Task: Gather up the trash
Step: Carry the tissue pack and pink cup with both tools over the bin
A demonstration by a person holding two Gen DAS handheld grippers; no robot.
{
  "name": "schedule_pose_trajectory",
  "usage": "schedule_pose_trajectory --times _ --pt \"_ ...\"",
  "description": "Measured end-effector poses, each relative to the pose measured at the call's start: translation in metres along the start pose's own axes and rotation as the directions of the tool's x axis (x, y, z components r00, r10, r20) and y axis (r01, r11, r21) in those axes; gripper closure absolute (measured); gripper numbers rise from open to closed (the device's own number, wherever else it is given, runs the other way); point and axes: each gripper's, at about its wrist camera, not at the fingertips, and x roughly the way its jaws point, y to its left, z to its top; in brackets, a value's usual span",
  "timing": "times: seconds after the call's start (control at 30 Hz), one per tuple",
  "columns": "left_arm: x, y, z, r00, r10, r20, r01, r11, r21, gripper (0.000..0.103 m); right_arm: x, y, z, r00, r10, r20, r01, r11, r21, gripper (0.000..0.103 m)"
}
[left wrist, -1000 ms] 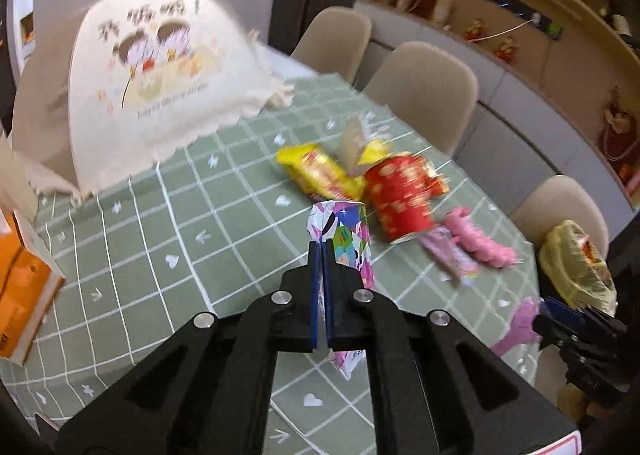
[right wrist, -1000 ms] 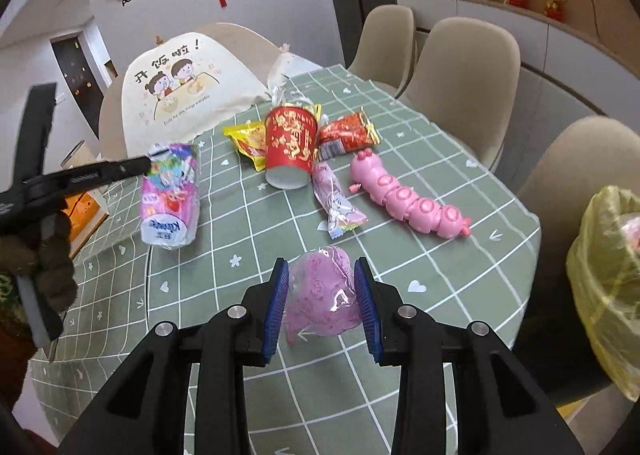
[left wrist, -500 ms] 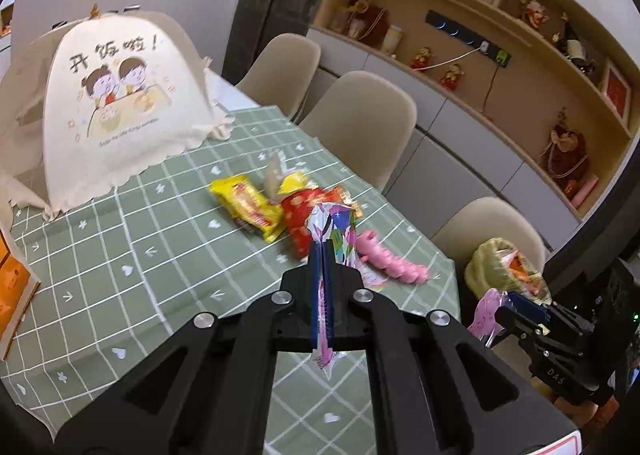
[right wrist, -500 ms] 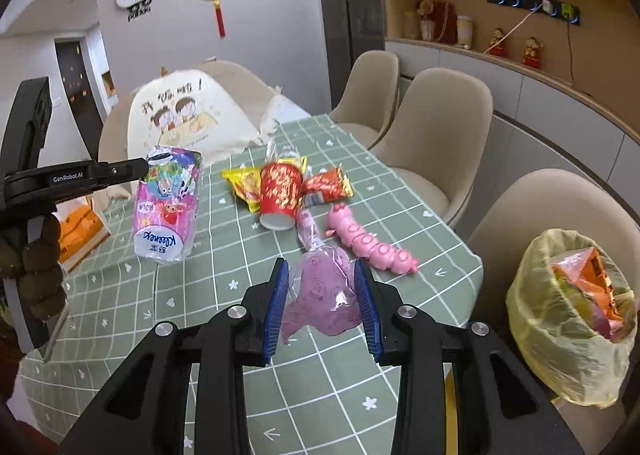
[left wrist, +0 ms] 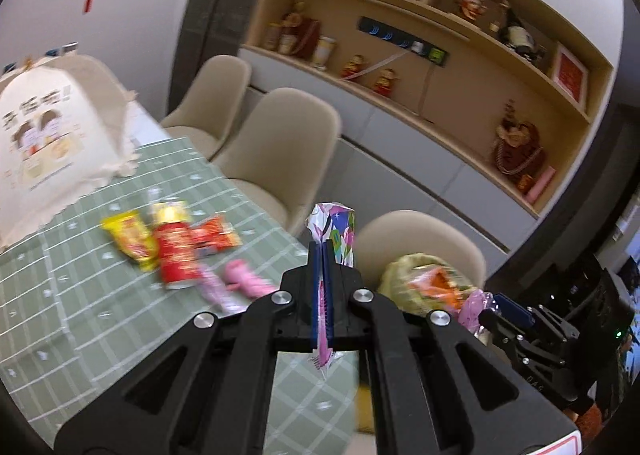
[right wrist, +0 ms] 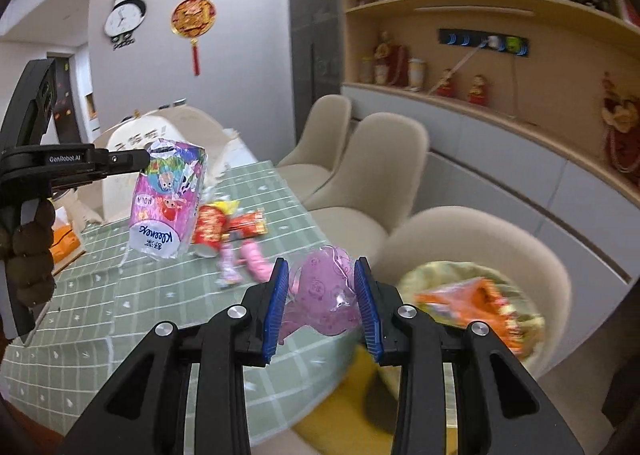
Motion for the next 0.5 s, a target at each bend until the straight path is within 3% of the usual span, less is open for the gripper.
schedule_pose_trajectory --times 0.23,0.5 --pt "0.059 -0.097 -0.001 0.994 -0.102 -0.047 0.103 0.995 0.017 0.101 -0.033 -0.081 -0.01 0.995 -0.098 0.023 0.098 0.995 -0.024 0.07" --pt "0.136 -0.187 -0.025 0.971 -0.187 -0.147 0.19 0.982 0.007 0.101 -0.047 -0.174 -0.027 0.985 -0.171 0.024 0.171 0.985 0.023 0.07"
